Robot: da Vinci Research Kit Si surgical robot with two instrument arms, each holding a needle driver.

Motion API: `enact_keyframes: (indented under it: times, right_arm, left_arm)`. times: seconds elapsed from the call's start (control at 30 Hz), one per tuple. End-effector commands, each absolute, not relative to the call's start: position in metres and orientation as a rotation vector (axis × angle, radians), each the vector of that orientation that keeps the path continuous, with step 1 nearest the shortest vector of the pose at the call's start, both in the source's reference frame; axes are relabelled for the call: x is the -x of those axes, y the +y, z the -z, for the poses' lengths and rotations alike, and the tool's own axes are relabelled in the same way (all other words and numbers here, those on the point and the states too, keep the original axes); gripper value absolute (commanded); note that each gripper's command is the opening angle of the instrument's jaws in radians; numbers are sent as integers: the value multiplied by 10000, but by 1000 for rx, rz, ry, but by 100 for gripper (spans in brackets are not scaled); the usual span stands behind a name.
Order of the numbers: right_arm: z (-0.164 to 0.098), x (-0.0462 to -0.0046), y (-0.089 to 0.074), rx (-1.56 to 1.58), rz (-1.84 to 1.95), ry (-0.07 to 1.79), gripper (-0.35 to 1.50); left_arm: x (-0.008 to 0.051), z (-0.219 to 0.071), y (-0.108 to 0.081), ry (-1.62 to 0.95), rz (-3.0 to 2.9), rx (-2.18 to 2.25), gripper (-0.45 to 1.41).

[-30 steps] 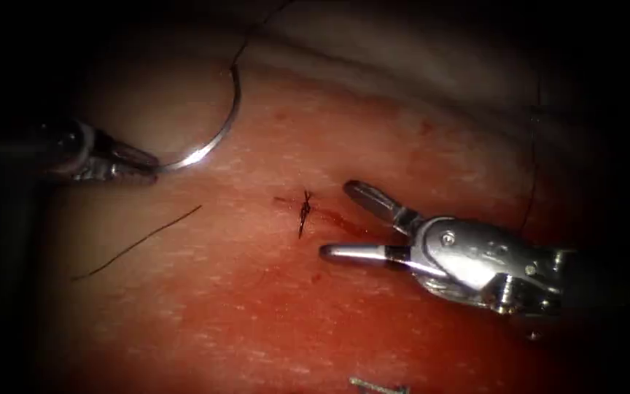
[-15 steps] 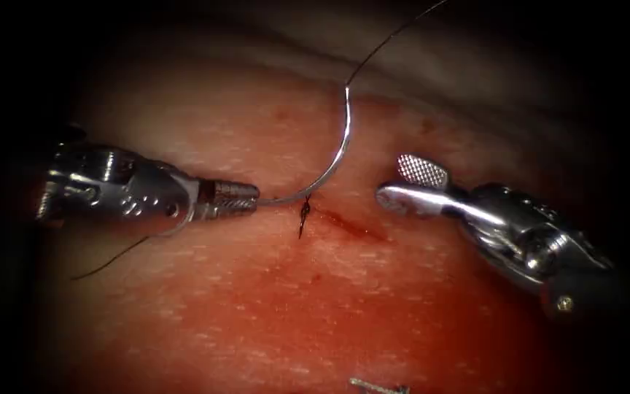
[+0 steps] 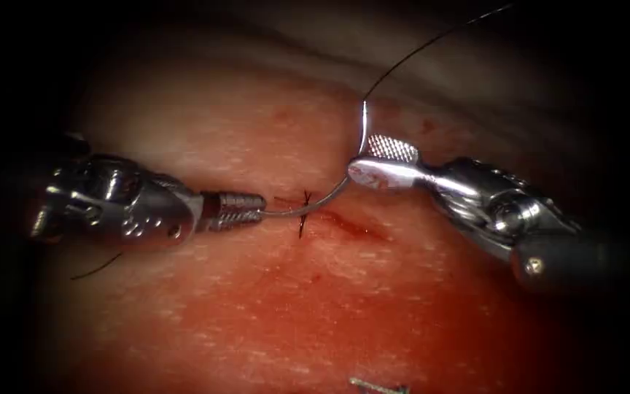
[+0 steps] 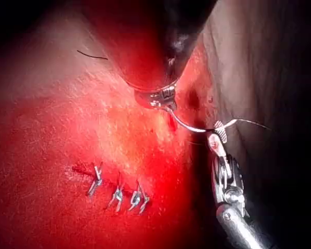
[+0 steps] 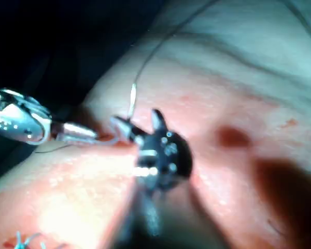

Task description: Wound Closure

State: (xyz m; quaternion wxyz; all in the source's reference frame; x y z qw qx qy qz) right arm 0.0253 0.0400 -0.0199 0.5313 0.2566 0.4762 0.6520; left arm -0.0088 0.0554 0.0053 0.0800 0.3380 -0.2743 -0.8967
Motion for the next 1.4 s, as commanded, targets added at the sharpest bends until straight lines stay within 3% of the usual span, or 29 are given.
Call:
enact_keyframes:
  times: [0.03, 0.1, 0.13, 0.17, 0.2, 0.33, 0.37, 0.4, 0.47, 0.5, 0.6, 0.73, 0.83, 1.03, 1.3, 1.4]
  right_arm:
    - [194, -265, 402, -629, -1558, 1141, 108]
    - [194, -272, 403, -680, -1584, 1138, 97]
    - [194, -275, 403, -726, -1603, 1133, 65]
    - [194, -275, 402, -753, -1622, 1115, 1]
    - [194, -275, 402, -743, -1628, 1101, -35]
    - [193, -259, 403, -666, -1676, 1063, -35]
    - [194, -250, 405, -609, -1655, 1064, -35]
    - [194, -248, 405, -597, -1649, 1064, -35]
    - [194, -245, 406, -572, -1629, 1065, -35]
    - [195, -245, 407, -548, -1600, 1068, -35]
    - [195, -246, 407, -494, -1524, 1077, -35]
    - [196, -245, 406, -391, -1304, 1151, -35]
    - [196, -245, 405, -372, -1184, 1196, -35]
    - [200, -249, 400, -273, -831, 1261, -35]
    - [200, -267, 407, -41, -307, 1440, -35]
    - [206, -269, 411, -28, -273, 1470, -35]
  left_arm:
    - [93, -59, 549, -816, 2676, -1014, -35]
    - [93, -59, 549, -820, 2666, -1006, -35]
    - [94, -59, 549, -819, 2664, -1009, -35]
    - [94, -59, 548, -817, 2662, -1012, -35]
    - [94, -59, 548, -819, 2657, -1008, -35]
    - [95, -58, 550, -782, 2632, -1051, -35]
    - [96, -57, 553, -627, 2612, -1120, 17]
    - [98, -57, 555, -524, 2620, -1180, 33]
    - [101, -56, 556, -425, 2664, -1248, 45]
    - [104, -53, 556, -300, 2756, -1367, 62]
    - [108, -41, 557, -21, 2875, -1546, 78]
    - [97, -8, 564, 462, 2860, -1721, 78]
    - [89, 6, 581, 643, 2889, -1770, 78]
    - [85, 1, 617, 995, 3156, -1404, 71]
    - [116, -35, 636, 1270, 3105, -1244, 71]
    - [124, -36, 640, 1316, 3077, -1248, 71]
